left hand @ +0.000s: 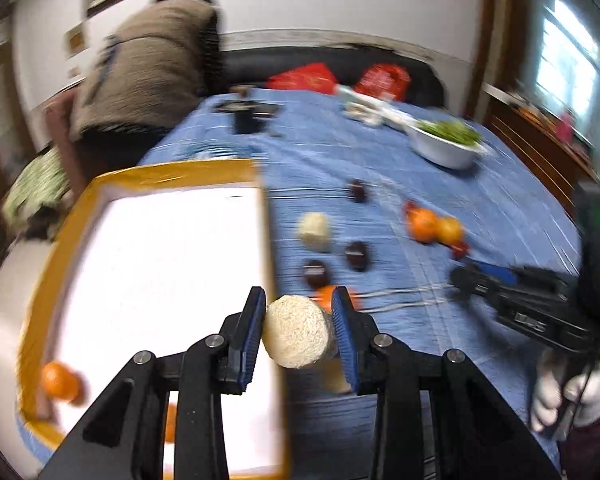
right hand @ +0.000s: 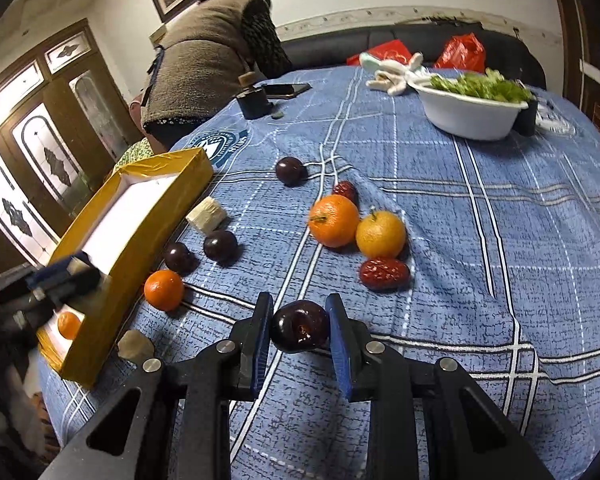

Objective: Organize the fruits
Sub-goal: 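Place the plum in the tray with the right tool while the left tool places the pale slice there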

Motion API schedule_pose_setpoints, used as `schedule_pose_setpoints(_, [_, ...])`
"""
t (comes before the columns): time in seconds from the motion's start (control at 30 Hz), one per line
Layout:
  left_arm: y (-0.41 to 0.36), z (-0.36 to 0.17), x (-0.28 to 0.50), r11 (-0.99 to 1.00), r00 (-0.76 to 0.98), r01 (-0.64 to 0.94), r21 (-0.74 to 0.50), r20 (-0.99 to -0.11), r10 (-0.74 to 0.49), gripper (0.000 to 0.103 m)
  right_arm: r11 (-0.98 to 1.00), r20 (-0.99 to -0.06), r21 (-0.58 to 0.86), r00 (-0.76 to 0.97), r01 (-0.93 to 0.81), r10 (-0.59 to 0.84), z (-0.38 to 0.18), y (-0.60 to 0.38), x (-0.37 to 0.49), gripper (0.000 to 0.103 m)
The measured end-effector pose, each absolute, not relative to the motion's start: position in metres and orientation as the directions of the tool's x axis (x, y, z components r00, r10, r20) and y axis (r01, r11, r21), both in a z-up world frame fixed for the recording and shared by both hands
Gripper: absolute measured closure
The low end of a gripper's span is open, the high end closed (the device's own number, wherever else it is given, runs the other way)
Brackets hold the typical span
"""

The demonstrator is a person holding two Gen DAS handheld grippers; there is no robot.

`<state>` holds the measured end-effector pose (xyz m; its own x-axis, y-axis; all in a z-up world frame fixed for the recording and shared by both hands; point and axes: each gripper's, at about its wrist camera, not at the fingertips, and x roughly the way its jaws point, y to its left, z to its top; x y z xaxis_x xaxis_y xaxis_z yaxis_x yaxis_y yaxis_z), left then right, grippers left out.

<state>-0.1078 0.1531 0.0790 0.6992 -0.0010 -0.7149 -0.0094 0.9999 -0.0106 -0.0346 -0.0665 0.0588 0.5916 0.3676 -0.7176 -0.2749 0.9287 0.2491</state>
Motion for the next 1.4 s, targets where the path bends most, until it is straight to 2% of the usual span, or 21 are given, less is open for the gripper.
schedule_pose_setpoints(0.17, [0.206,0.085,-0.118,0.987,0.701,-0.163,0.010,-0.702,0.124,0.070,0.921,-0.713,0.214,0.593,-0.326,0.375,0.072,-0.038,-0.044,0.073])
schedule_pose_setpoints(0.4, [0.262,0.071,-0.138,0.965,0.691,-0.253,-0.065,-0.710,0.134,0.070,0.767,-0.674,0.387,0.411,-0.512,0.614,0.093,0.047,-0.052,0.072])
schedule_pose_setpoints(0.47, [0.274,0.067,-0.140,0.959,0.687,-0.272,-0.076,-0.713,0.138,0.070,0.734,-0.675,0.411,0.361,-0.541,0.643,0.094,0.074,-0.050,0.072])
schedule_pose_setpoints(0.8, [0.312,0.061,-0.151,0.937,0.708,-0.304,-0.172,-0.698,0.101,0.069,0.746,-0.764,0.335,0.298,-0.575,0.573,0.066,0.157,-0.030,0.072])
schedule_pose_setpoints(0.83, [0.313,0.063,-0.153,0.937,0.716,-0.302,-0.175,-0.691,0.101,0.067,0.749,-0.769,0.330,0.297,-0.574,0.566,0.064,0.160,-0.027,0.072])
schedule_pose_setpoints(0.97, [0.314,0.067,-0.158,0.936,0.733,-0.294,-0.193,-0.674,0.091,0.046,0.765,-0.779,0.319,0.305,-0.560,0.548,0.057,0.166,-0.023,0.071])
schedule_pose_setpoints(1.07, [0.313,0.070,-0.161,0.935,0.738,-0.297,-0.194,-0.668,0.096,0.042,0.772,-0.775,0.325,0.314,-0.547,0.549,0.060,0.164,-0.022,0.070])
schedule_pose_setpoints(1.2, [0.307,0.077,-0.165,0.929,0.734,-0.329,-0.168,-0.665,0.140,0.029,0.782,-0.751,0.323,0.358,-0.534,0.555,0.070,0.151,-0.030,0.055])
schedule_pose_setpoints(1.27, [0.296,0.081,-0.164,0.931,0.714,-0.346,-0.113,-0.675,0.184,0.022,0.787,-0.736,0.331,0.380,-0.521,0.560,0.075,0.139,-0.035,0.054])
schedule_pose_setpoints(1.4, [0.269,0.089,-0.165,0.946,0.710,-0.321,-0.039,-0.671,0.213,0.018,0.805,-0.709,0.341,0.430,-0.485,0.560,0.083,0.115,-0.052,0.053])
